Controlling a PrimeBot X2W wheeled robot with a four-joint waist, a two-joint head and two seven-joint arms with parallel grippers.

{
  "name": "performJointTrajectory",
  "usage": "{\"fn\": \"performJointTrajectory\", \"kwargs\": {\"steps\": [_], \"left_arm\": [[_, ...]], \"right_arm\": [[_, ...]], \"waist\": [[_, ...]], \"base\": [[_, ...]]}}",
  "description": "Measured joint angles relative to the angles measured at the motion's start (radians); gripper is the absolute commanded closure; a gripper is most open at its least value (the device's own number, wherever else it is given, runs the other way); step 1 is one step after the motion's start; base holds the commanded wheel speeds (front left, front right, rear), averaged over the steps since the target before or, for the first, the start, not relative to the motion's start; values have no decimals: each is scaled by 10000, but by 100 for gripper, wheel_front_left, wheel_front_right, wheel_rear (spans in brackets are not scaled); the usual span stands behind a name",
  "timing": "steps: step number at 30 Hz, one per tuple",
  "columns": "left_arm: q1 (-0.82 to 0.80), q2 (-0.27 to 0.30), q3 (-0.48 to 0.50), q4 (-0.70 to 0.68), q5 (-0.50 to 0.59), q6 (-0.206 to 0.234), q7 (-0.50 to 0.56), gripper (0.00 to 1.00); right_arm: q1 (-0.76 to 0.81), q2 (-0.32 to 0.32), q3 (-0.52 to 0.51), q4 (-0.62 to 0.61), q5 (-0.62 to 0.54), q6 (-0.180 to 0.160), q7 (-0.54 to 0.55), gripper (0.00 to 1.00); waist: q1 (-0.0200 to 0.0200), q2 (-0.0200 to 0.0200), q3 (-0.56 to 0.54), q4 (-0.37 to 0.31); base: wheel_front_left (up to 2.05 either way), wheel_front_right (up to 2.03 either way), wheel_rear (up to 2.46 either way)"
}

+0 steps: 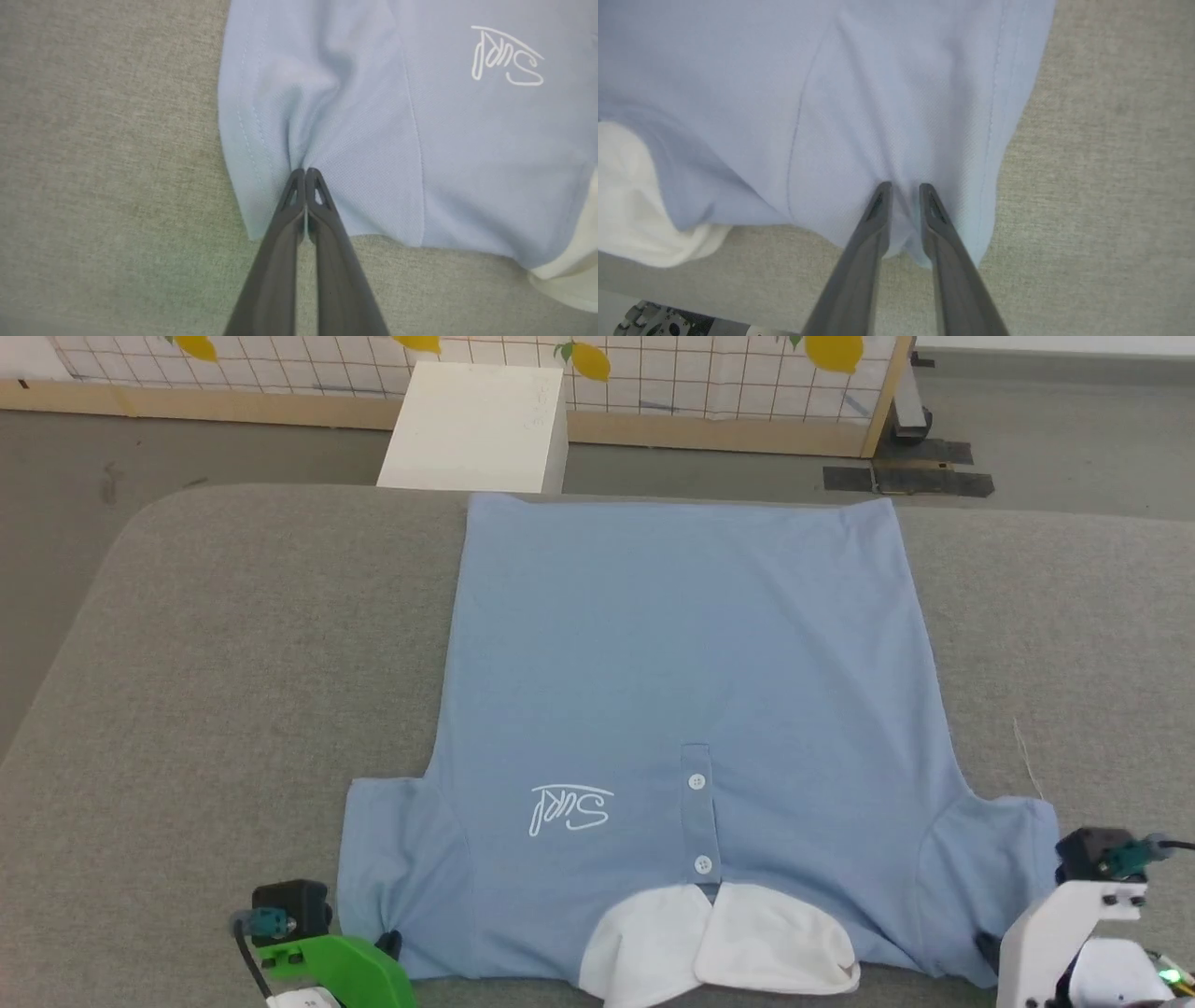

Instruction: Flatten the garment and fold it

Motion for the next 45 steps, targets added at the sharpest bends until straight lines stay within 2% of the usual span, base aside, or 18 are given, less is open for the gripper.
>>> {"fn": "performJointTrajectory", "kwargs": {"steps": [6, 9, 12, 16, 23, 28, 34, 40, 45], "left_arm": [[12, 15, 278, -245, -155, -35, -370, 100], [29, 27, 330, -447, -165, 29, -374, 100], [30, 25, 362, -688, -163, 104, -454, 100], [18, 23, 368, -1095, -155, 167, -535, 100], [-476, -102, 94, -1576, 19, 167, -679, 100], [-934, -313, -98, -2113, 272, 163, -907, 100], [-1078, -433, -290, -3126, 445, 182, -1081, 100], [-1011, -591, -466, -4080, 525, 353, -1152, 100], [-892, -621, -658, -4707, 608, 476, -1154, 100]], "right_arm": [[-445, 215, -807, -1007, 1475, 0, -1051, 0], [-819, 217, -1074, -1463, 1473, 0, -1779, 0], [-1575, 217, -1327, -1419, 1457, -2, -2468, 0], [-3247, 63, -1432, -746, 1093, 0, -3302, 0], [-6198, -765, -1542, 1720, 52, -2, -3950, 0], [-8383, -1250, -1488, 3085, -660, -2, -3492, 0], [-10484, -1965, -1164, 4109, -1678, -2, -2127, 0], [-11695, -2443, -391, 4449, -2424, 0, -491, 0], [-12235, -2817, 128, 4531, -2525, 0, 918, 0]], "waist": [[0, 0, -168, -70], [0, 0, -174, -132], [0, 0, -60, -174], [0, 0, 293, -200], [0, 0, 1264, -18], [1, 0, 2164, 260], [2, 0, 3404, 744], [2, 0, 4527, 1308], [3, 0, 5276, 1796]], "base": [[0, 0, 0], [0, 0, 0], [0, 0, 0], [0, 0, 0], [0, 0, 0], [0, 0, 0], [0, 0, 0], [0, 0, 0], [0, 0, 0]]}}
